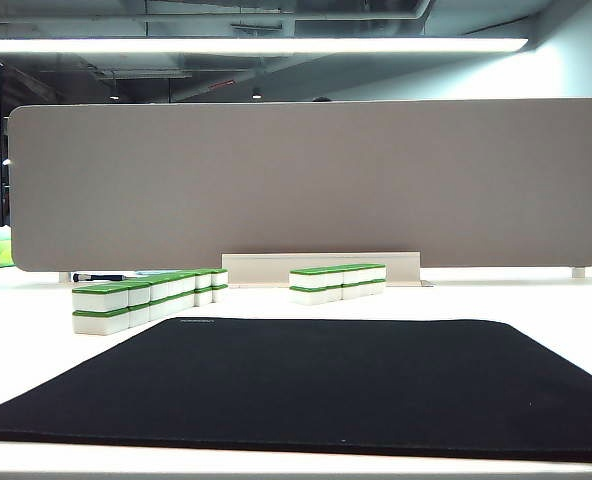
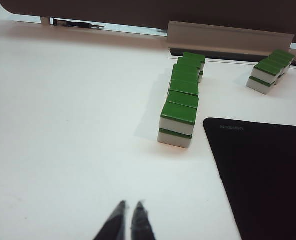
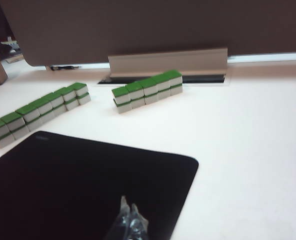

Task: Take a mahjong tile from the mahjong wall and then place it on the table close to you.

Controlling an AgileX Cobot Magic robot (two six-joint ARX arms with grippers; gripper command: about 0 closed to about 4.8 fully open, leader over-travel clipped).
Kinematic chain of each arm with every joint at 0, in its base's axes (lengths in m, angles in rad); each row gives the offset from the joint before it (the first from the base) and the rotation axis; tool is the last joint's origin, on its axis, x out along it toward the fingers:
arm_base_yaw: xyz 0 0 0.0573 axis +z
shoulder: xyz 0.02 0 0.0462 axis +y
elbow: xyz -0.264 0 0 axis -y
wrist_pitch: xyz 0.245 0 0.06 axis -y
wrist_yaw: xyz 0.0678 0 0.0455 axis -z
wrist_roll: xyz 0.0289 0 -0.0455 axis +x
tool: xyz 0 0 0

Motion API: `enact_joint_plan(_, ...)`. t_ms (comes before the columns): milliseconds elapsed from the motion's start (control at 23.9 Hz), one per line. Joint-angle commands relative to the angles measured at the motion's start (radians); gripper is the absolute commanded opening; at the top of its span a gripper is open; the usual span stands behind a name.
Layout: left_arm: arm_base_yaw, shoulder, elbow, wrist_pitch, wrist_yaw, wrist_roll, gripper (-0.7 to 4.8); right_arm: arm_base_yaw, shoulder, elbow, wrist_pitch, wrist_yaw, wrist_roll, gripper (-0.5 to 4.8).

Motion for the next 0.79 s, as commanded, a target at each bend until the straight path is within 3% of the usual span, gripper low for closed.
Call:
enact_joint_plan(42, -0.002, 0.001, 0.001, -0.006, 0.011, 0.0, 0.21, -0.002, -0.006, 0.048, -0.044, 0.002, 0.003, -0.02)
enact_joint_plan(794, -0.002, 0.001, 0.001, -0.006, 0.011, 0.0, 0.21, -0.002, -0.005, 0.217, -0.133, 0.001, 0.033, -0.02)
